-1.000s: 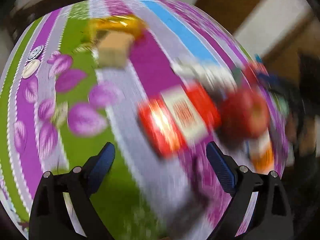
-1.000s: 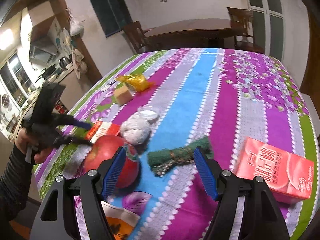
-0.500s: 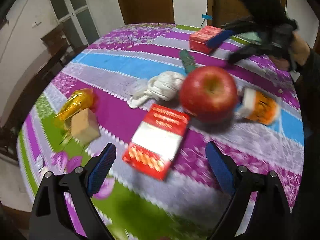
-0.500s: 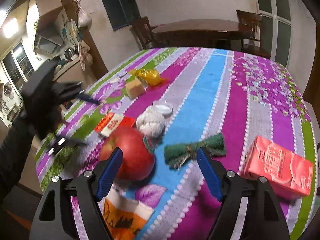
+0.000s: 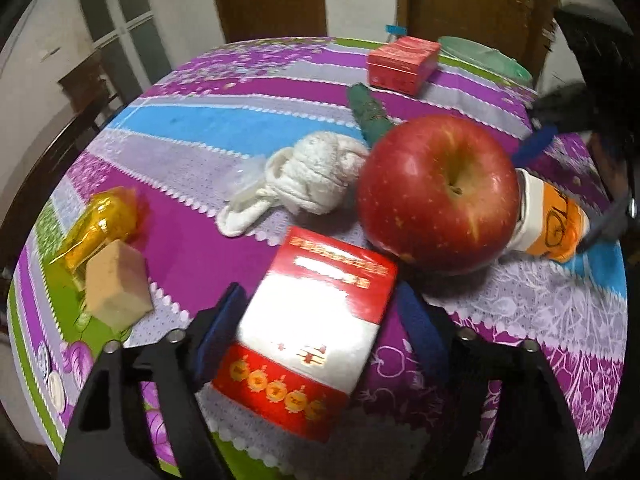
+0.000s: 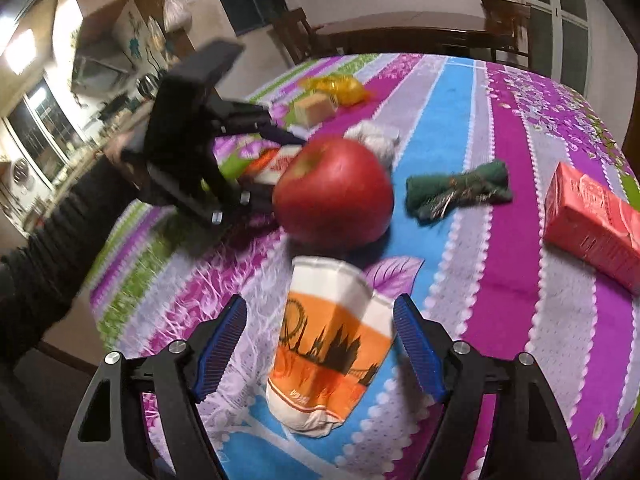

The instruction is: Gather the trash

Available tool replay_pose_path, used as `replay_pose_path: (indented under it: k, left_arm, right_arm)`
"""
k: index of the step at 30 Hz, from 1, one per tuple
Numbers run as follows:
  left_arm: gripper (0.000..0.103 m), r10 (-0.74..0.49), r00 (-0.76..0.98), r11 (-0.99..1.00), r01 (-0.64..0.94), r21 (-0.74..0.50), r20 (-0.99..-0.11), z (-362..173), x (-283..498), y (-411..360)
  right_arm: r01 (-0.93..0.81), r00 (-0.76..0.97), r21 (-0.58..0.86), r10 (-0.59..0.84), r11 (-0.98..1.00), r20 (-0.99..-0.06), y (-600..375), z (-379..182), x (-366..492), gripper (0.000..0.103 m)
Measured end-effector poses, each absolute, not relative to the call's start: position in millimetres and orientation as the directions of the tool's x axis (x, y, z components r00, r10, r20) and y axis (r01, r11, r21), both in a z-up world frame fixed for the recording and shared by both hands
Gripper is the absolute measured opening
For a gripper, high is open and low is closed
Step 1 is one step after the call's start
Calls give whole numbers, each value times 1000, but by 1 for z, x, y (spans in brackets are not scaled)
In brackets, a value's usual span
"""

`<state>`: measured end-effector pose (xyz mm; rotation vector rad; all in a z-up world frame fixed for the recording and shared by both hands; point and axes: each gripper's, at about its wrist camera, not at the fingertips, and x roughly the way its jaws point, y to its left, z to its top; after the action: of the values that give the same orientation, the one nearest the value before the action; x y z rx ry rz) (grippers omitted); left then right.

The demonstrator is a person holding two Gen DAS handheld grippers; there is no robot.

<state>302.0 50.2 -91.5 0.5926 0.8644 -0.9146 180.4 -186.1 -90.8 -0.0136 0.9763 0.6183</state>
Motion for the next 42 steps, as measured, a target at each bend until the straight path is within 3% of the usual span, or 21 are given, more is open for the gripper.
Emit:
replay_pose_path:
  k: [2, 5, 9, 21, 30, 42]
  left_arm:
    - [70, -426, 337, 506, 858, 88, -839, -92, 298, 53]
    - [68, -409, 371, 551, 828, 98, -834, -92, 291, 53]
    - [66, -373, 419, 630, 770, 105, -828, -91, 279, 57]
    - [62, -194, 599, 889, 443, 119, -777, -81, 208, 77]
    - [61, -117, 783, 983, 180, 43, -611, -46, 154, 58]
    - [61, 28, 932, 998, -5, 65, -361, -3, 115, 10]
  right_arm:
    - [-485, 429, 225, 454, 845, -781, -185, -95, 176, 73]
    - [-470, 456, 204, 434, 859, -777, -184, -94, 171, 56]
    - [-478, 477, 172, 419, 861, -772, -178, -93, 164, 46]
    - [-445, 567, 124, 386, 887, -727, -176, -96, 144, 31]
    - [-385, 712, 44, 327, 922, -621, -181, -75, 116, 30]
    - [-281, 880, -2, 256, 960, -401, -206, -14, 89, 30]
